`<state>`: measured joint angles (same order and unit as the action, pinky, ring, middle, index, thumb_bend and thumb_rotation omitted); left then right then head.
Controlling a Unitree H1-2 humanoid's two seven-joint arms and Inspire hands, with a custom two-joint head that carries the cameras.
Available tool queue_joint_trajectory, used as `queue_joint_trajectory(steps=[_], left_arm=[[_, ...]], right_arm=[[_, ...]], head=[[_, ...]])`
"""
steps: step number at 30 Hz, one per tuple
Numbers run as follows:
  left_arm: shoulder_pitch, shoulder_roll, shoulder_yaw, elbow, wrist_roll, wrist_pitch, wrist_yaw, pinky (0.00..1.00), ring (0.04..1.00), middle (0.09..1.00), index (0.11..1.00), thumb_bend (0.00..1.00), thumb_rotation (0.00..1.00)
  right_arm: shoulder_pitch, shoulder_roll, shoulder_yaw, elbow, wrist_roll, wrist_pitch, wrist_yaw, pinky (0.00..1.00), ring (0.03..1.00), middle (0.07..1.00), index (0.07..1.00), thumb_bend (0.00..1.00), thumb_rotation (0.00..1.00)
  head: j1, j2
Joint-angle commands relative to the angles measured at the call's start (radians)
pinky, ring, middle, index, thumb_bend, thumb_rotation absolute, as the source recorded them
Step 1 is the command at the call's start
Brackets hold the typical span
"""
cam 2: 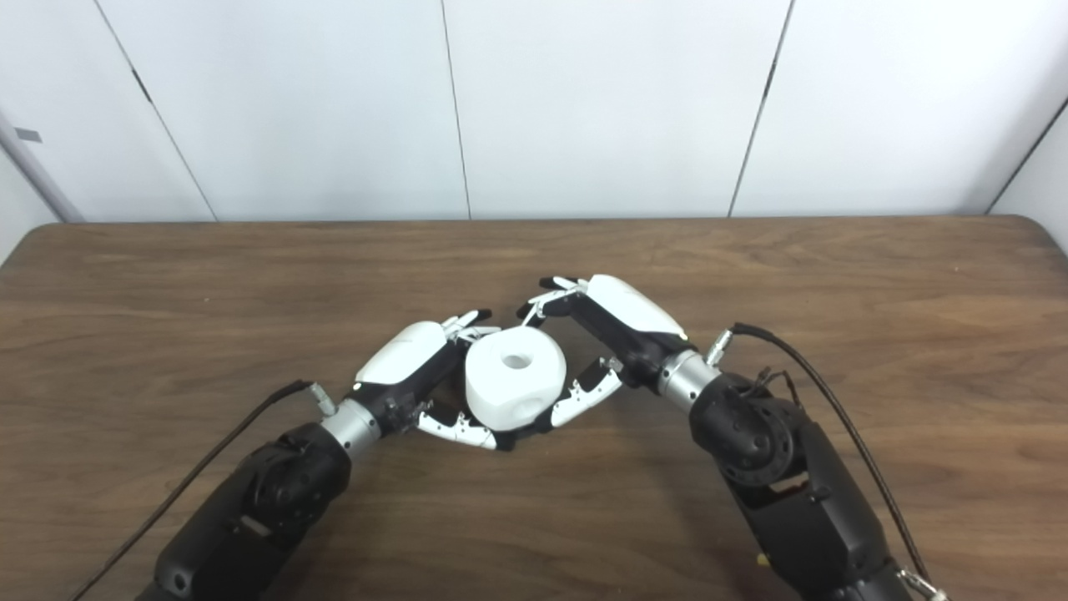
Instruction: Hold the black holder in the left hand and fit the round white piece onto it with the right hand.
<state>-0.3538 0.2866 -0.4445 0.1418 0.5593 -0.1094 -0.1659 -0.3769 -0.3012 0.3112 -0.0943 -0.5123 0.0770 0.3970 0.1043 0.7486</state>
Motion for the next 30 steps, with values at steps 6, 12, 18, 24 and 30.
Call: queue_joint_trajectory(steps=[6,12,18,24,30], left_arm=[[-0.002,-0.012,-0.024,-0.012,0.026,0.0,-0.04,1.0,1.0,0.884,0.482,0.53,0.06],[-0.002,-0.01,-0.021,-0.014,0.021,-0.004,-0.039,1.0,1.0,0.883,0.482,0.53,0.06],[-0.003,-0.008,-0.019,-0.014,0.019,-0.005,-0.042,1.0,1.0,0.879,0.482,0.53,0.06],[-0.002,-0.003,-0.017,-0.011,0.02,-0.009,-0.039,1.0,1.0,0.879,0.482,0.53,0.06],[-0.002,0.01,-0.011,0.004,0.018,-0.027,-0.032,1.0,1.0,0.879,0.482,0.53,0.06]], right_arm=[[-0.047,-0.027,0.007,-0.042,-0.032,-0.004,0.018,0.98,0.972,0.841,0.661,0.88,0.42],[-0.042,-0.028,0.003,-0.055,-0.033,0.025,0.03,0.98,0.998,0.891,0.788,0.92,0.44],[-0.038,-0.027,0.002,-0.061,-0.029,0.031,0.024,0.99,1.0,0.912,0.817,0.92,0.42],[-0.04,-0.026,-0.001,-0.066,-0.027,0.043,0.028,1.0,1.0,0.915,0.808,0.91,0.4],[-0.032,-0.048,-0.021,-0.066,0.006,0.055,0.041,1.0,1.0,0.934,0.848,0.92,0.39]], head=[[0.0,0.0],[-0.001,0.0],[-0.004,0.002],[-0.006,-0.002],[-0.011,-0.012]])
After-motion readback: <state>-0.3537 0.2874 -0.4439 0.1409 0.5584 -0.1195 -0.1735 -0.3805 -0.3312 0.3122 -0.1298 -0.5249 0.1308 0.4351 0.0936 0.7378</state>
